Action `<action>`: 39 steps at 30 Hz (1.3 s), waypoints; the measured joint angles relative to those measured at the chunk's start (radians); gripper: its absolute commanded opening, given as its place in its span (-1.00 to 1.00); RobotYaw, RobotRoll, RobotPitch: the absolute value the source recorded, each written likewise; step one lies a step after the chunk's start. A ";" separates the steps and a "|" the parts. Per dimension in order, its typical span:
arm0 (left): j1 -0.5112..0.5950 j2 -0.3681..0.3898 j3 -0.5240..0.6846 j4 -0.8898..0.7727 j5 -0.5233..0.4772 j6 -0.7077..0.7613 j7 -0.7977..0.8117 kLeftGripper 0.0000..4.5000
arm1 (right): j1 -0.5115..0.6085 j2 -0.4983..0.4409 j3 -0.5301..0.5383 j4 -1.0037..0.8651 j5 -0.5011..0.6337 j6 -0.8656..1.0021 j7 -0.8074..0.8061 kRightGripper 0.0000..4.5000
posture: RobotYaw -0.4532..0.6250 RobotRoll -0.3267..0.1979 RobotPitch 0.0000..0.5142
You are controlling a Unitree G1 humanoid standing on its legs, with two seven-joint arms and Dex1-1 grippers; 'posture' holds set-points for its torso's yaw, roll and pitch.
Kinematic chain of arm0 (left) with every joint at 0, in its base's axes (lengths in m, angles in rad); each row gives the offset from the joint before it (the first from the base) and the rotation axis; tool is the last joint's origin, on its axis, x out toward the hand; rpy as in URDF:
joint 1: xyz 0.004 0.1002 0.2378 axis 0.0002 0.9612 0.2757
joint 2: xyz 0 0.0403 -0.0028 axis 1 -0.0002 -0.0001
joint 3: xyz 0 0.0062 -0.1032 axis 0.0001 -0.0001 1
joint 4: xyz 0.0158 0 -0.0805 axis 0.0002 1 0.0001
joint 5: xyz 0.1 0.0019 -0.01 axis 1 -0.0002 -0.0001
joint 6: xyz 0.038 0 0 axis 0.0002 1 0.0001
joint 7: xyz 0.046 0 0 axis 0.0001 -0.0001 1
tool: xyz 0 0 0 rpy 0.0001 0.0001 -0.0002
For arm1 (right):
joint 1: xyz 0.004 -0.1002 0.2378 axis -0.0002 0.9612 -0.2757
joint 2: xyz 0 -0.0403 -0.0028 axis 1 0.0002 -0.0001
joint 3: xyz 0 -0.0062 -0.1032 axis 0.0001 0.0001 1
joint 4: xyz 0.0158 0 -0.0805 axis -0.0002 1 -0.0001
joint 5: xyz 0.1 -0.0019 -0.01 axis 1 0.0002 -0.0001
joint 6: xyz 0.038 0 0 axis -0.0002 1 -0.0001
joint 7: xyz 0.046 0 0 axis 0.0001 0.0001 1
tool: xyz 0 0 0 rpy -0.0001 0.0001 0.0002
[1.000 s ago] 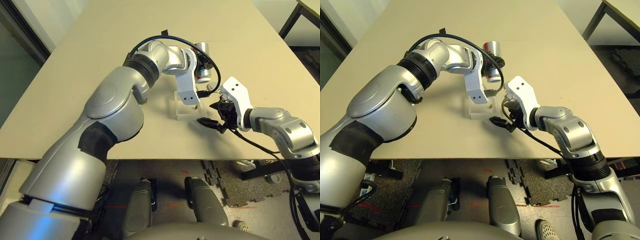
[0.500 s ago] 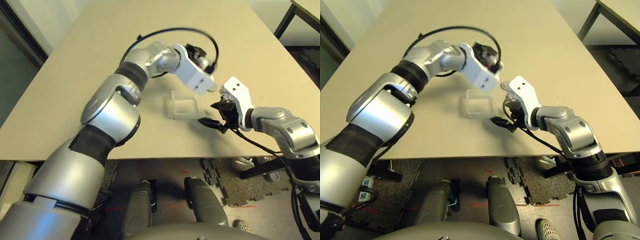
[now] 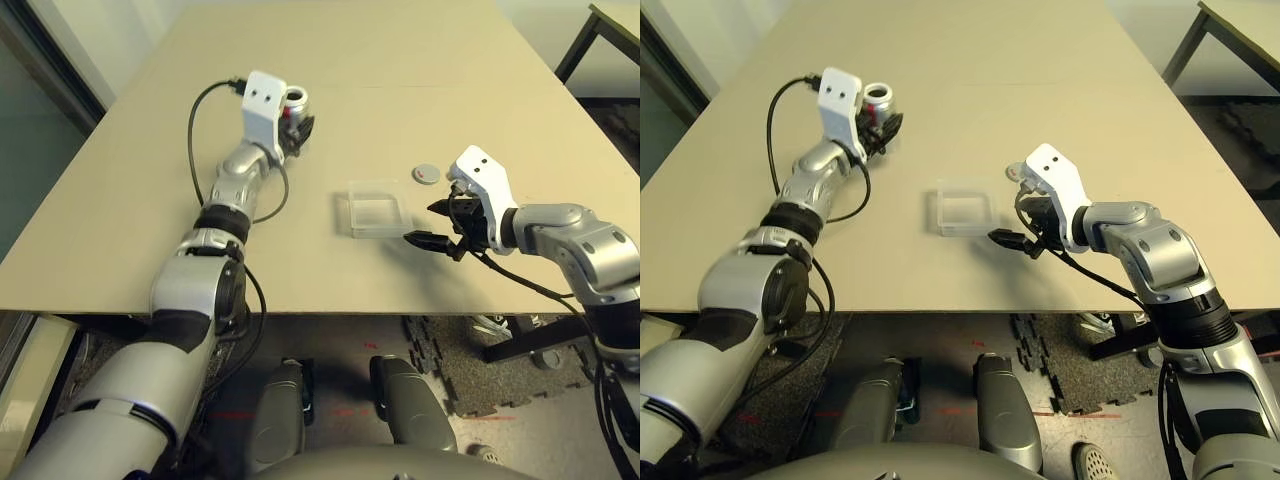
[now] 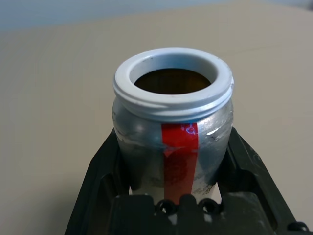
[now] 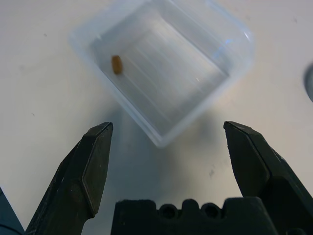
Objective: Pour the medicine from the bottle into the box.
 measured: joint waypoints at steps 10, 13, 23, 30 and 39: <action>0.096 -0.040 -0.013 -0.097 -0.018 0.022 0.047 0.13 | -0.010 -0.005 0.001 0.001 -0.012 0.001 0.000 1.00 | -0.38 0.25 -0.36; 0.096 -0.039 -0.017 -0.096 -0.019 0.023 0.047 0.13 | -0.004 -0.005 0.000 -0.002 -0.012 0.008 -0.002 1.00 | -0.39 0.25 -0.36; 0.080 -0.035 -0.026 -0.072 -0.018 0.019 0.042 0.13 | 0.012 -0.005 -0.004 -0.011 -0.010 0.012 -0.015 1.00 | -0.41 0.25 -0.36; 0.079 -0.034 -0.048 -0.047 -0.013 0.002 0.032 0.93 | 0.013 -0.005 -0.005 -0.011 -0.009 0.012 -0.018 1.00 | -0.40 0.25 -0.37; 0.080 -0.034 -0.059 -0.057 -0.013 0.001 0.035 0.99 | 0.013 -0.006 -0.005 -0.011 -0.009 0.011 -0.017 1.00 | -0.39 0.25 -0.37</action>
